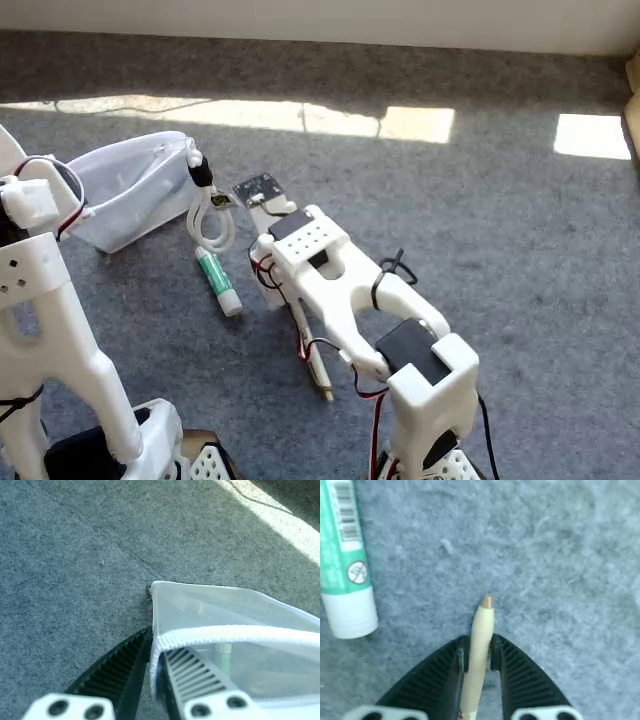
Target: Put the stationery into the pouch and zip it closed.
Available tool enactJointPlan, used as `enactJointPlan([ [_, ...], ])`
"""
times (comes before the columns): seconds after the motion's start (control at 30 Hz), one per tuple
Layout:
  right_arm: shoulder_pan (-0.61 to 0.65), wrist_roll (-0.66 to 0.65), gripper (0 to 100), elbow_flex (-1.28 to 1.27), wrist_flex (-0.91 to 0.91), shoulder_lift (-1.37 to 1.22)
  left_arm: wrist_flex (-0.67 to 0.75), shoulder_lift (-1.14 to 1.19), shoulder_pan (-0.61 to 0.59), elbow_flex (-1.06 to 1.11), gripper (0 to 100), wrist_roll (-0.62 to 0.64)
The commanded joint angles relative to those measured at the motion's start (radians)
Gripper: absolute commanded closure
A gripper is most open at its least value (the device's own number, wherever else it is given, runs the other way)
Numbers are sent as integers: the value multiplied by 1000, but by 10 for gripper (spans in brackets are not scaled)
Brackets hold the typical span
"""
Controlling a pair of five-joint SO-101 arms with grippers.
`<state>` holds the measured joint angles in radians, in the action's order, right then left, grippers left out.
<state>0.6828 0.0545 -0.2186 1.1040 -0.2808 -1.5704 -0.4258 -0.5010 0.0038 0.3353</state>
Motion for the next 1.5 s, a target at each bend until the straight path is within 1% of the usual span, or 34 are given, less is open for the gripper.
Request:
enactJointPlan([
  [0.0, -10, -12, 904, 41, 33, -15, 15, -8, -12, 2, 994, 6],
  [0.13, -4, -17, 910, 48, 42, -82, 15, -8, -12, 2, 994, 6],
  [0.23, -4, -18, 993, 48, 58, -90, 15, -8, -12, 2, 994, 6],
  [0.43, -5, -18, 993, 50, 110, -81, 15, -8, -12, 2, 994, 6],
  [0.57, -10, -15, 993, 44, 125, 4, 15, -8, -5, -4, 994, 6],
  [0.63, -31, -14, 993, 42, 119, 64, 15, -8, -2, -7, 994, 8],
  [0.8, -104, -12, 993, 41, 117, 170, 15, -10, 51, -19, 994, 9],
  [1.03, -186, -12, 993, 41, 117, 239, 9, -10, 148, -71, 994, 12],
  [1.27, -203, -12, 993, 39, 125, 308, 9, -8, 268, -99, 994, 12],
  [1.47, -243, -12, 993, 13, 133, 392, 8, -7, 311, -99, 994, 11],
])
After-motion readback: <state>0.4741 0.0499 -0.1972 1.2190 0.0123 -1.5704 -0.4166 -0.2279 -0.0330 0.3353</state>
